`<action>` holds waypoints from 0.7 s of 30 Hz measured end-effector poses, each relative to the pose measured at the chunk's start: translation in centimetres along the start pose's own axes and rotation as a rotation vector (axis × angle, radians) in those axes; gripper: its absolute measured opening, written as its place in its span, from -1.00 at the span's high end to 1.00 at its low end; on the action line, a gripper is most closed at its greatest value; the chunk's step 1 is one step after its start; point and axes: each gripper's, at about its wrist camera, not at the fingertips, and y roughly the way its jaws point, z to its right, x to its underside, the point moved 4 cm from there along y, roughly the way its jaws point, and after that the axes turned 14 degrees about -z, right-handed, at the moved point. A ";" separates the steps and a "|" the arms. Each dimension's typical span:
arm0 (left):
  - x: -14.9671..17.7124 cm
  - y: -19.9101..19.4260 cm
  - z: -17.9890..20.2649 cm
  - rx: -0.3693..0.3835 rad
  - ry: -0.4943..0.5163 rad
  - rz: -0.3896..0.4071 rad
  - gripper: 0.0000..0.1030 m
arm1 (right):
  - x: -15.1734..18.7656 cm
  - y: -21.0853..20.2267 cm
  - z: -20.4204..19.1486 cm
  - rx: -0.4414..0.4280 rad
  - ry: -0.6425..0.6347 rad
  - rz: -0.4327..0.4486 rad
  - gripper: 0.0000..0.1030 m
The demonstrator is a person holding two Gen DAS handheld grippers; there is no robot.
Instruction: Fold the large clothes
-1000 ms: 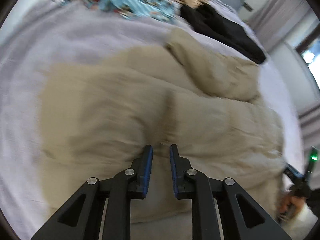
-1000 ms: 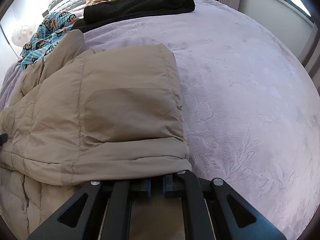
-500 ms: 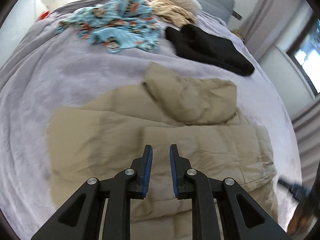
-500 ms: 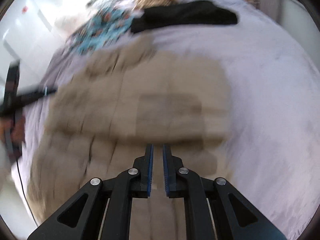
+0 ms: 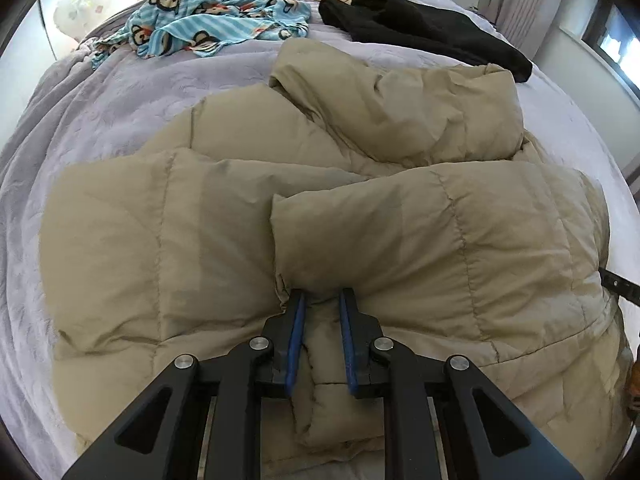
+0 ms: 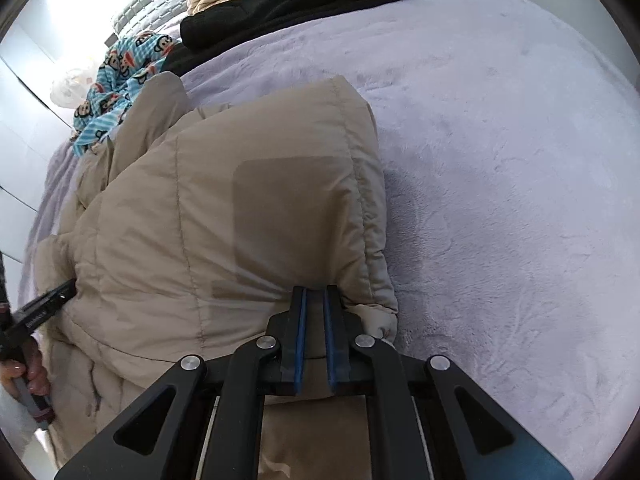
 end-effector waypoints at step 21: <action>8.2 -8.4 -1.4 -0.117 -0.135 -0.038 -0.21 | 8.2 -6.7 0.3 -0.065 0.124 -0.083 0.05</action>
